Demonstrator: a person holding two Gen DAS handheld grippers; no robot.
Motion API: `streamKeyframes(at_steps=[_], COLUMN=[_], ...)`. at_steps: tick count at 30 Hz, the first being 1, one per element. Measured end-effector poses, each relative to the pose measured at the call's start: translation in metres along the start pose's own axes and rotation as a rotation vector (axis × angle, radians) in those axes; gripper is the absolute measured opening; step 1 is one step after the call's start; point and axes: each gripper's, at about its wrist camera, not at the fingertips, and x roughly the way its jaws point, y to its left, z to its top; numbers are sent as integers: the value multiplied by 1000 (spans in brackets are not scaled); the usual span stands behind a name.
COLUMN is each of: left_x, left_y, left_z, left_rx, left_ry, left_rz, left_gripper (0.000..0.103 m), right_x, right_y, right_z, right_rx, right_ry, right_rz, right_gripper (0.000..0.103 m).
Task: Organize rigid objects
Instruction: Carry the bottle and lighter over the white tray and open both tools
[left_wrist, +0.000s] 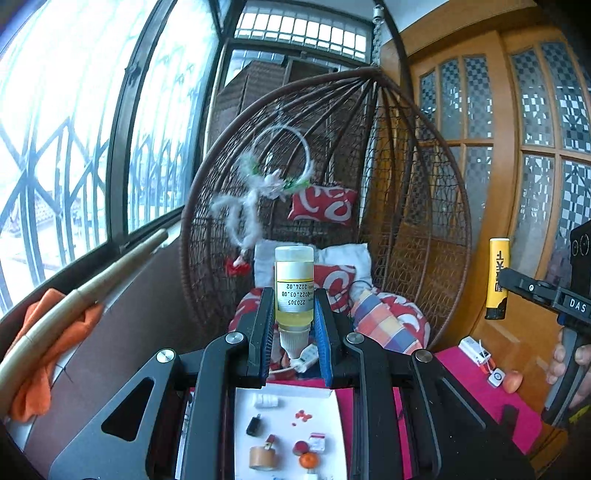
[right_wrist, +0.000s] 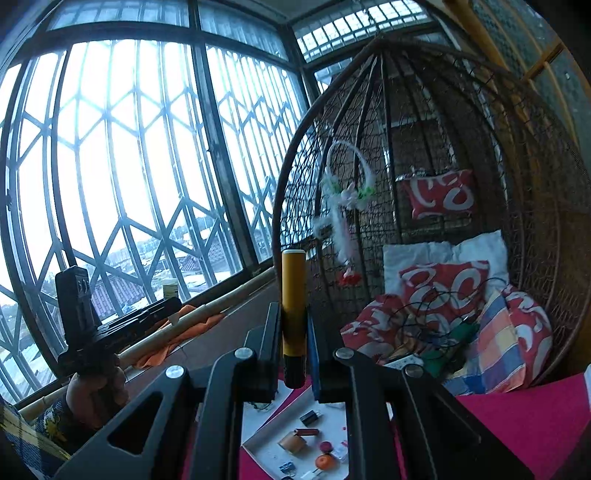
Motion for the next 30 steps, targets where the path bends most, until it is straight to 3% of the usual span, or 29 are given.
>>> streamKeyframes(at_steps=[6, 10, 13, 20, 25, 30], left_x=[39, 95, 147, 241, 265, 269], left_y=[28, 36, 40, 43, 41, 46], left_z=[-12, -37, -74, -176, -218, -241], left_rx=[-13, -1, -9, 31, 63, 42], left_ry=[110, 278, 428, 722, 855, 921], left_rz=[-37, -104, -141, -86, -66, -55], left_gripper=[19, 19, 19, 19, 19, 20], right_x=[35, 73, 102, 166, 203, 226], right_y=[7, 5, -1, -15, -23, -22], right_z=[-19, -47, -75, -152, -214, -263], right_rx=[30, 80, 131, 206, 219, 215], right_ry=[66, 159, 245, 470, 646, 785], right_rz=[2, -7, -20, -94, -139, -168], right_gripper=[11, 11, 11, 11, 11, 11])
